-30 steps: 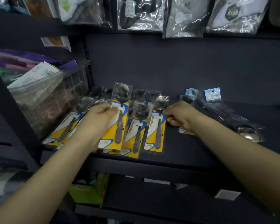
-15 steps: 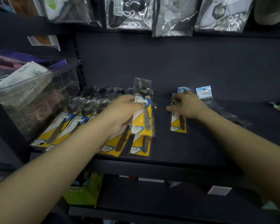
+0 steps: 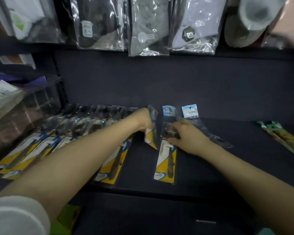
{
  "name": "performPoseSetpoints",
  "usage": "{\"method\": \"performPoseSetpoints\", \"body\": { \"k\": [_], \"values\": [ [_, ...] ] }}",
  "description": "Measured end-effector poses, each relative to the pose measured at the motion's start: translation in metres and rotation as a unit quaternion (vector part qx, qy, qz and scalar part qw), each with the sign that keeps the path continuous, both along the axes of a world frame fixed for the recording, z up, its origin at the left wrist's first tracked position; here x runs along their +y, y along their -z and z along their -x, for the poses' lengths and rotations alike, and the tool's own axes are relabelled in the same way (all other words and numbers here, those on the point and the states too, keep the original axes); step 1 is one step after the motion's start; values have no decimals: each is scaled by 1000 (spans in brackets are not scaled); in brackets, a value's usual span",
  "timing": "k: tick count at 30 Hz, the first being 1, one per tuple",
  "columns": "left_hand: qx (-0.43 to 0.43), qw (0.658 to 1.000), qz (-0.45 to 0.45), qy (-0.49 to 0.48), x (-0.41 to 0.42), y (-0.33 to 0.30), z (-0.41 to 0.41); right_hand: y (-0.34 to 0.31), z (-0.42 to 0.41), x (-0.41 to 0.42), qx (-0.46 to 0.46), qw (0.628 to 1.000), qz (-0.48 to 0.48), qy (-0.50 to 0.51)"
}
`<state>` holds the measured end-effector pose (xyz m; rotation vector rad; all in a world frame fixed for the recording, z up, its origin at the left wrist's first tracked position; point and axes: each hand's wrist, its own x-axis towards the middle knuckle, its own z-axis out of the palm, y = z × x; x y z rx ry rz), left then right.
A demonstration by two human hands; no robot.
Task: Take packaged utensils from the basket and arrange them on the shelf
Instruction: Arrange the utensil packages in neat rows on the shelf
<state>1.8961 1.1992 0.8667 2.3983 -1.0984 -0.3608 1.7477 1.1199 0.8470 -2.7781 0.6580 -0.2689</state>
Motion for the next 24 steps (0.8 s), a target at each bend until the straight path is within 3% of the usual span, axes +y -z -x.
{"method": "performPoseSetpoints", "body": {
  "k": [5, 8, 10, 12, 14, 17, 21, 24],
  "values": [
    [-149, 988, 7, 35, 13, -1, -3, -4, -19, -20, -9, 996, -69, 52],
    [-164, 982, -11, 93, 34, -3, -2, -2, -29, -26, -26, 991, -108, 69],
    [-157, 979, -4, 132, 58, -4, 5, -2, -31, -26, -61, 973, -217, 44],
    [-180, 971, 3, 156, 92, -2, 15, -7, -35, -22, -91, 933, -349, 15],
    [-204, 964, 25, 171, 123, 2, 25, -12, -43, -17, -118, 913, -391, 9],
    [-182, 961, -7, 207, 156, 12, 40, -7, -63, -7, -116, 922, -369, -1],
    [-277, 934, -89, 206, 171, 31, 53, 7, -81, 1, -101, 943, -315, -36],
    [-261, 931, -115, 226, 173, 38, 51, 13, -85, 1, -87, 951, -289, -61]
  ]
}}
